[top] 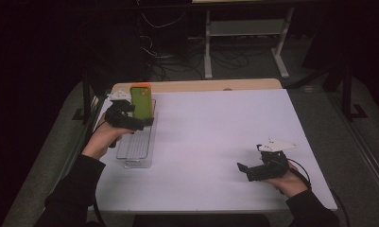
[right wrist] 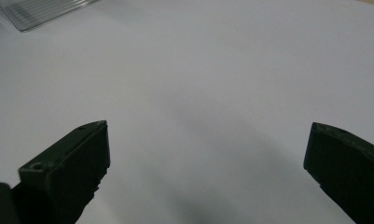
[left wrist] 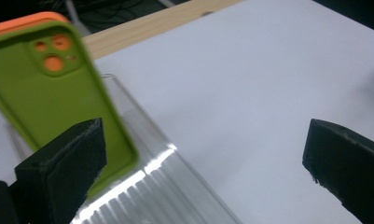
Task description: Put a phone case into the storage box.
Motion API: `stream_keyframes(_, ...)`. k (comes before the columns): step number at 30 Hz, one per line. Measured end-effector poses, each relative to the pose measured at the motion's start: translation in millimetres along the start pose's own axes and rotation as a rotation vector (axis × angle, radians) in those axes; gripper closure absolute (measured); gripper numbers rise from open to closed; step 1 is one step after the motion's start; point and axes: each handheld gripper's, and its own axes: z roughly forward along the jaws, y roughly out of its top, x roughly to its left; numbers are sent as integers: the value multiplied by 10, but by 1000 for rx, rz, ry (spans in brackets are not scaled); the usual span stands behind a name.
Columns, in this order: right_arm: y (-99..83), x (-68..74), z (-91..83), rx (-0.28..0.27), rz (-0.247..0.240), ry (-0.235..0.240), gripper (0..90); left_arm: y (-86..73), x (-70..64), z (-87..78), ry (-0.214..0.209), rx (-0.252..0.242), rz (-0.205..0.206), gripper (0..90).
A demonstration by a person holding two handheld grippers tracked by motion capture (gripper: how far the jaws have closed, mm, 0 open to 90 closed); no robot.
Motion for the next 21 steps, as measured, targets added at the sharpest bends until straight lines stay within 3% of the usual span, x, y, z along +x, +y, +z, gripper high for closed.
stream_keyframes(6,7,0,-8,-7,-1,9,0,-99,-201,-98,-62,-1,53,0)
stream_keyframes(11,8,1,-14,-8,-6,13,0,-195,-299,-141,-91,-8,67,0)
stream_keyframes(16,16,0,-25,-6,-10,19,0,-327,-361,-169,-92,2,107,0)
stream_keyframes(21,23,-1,-32,-9,-12,30,0,-472,-406,-223,-108,-8,119,0)
